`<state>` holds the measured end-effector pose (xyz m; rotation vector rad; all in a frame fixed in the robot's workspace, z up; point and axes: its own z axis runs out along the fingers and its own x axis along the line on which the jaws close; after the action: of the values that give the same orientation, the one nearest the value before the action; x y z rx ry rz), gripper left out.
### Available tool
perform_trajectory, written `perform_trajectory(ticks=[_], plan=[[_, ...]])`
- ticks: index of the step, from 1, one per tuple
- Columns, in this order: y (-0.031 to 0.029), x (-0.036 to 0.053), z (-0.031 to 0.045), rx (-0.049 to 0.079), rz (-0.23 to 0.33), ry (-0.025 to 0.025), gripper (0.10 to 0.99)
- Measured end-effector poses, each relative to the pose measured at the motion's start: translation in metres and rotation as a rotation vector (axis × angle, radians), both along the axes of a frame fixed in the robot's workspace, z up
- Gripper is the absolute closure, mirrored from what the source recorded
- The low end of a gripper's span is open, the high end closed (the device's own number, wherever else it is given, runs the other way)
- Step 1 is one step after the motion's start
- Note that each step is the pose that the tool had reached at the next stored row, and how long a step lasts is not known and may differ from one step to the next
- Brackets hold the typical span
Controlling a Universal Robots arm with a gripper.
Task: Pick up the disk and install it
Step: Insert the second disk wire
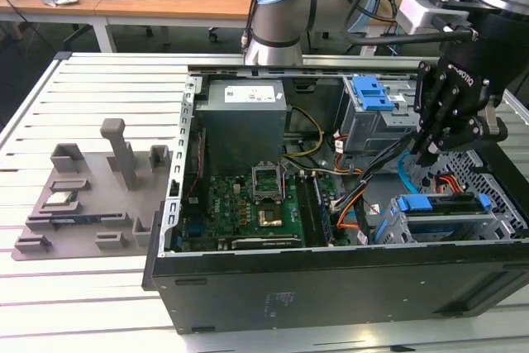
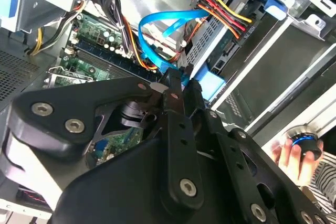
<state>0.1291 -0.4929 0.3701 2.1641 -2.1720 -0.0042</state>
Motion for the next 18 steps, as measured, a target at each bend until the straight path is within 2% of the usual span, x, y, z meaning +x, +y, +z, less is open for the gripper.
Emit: perform_trajectory(ticks=[2,3,9,10,12,13,16,18], plan=[[0.0,0.0,-0.0001,0.0,0.0,0.0,0.863],[0.0,0.0,0.0,0.0,0.0,0.0,0.925],[-0.0006,0.0,-0.0002,0.0,0.0,0.0,0.925],[-0.0067,0.0,-0.0003,0.0,0.0,0.0001,0.925],[-0.0226,0.0,-0.0017,0.0,0.0,0.0001,0.925],[-0.0275,0.0003,-0.0048,0.0,0.0,0.0001,0.925],[-0.0296,0.0064,-0.0128,0.0,0.001,0.0019,0.925],[-0.0303,0.0081,-0.0145,0.0,0.001,0.002,0.925]])
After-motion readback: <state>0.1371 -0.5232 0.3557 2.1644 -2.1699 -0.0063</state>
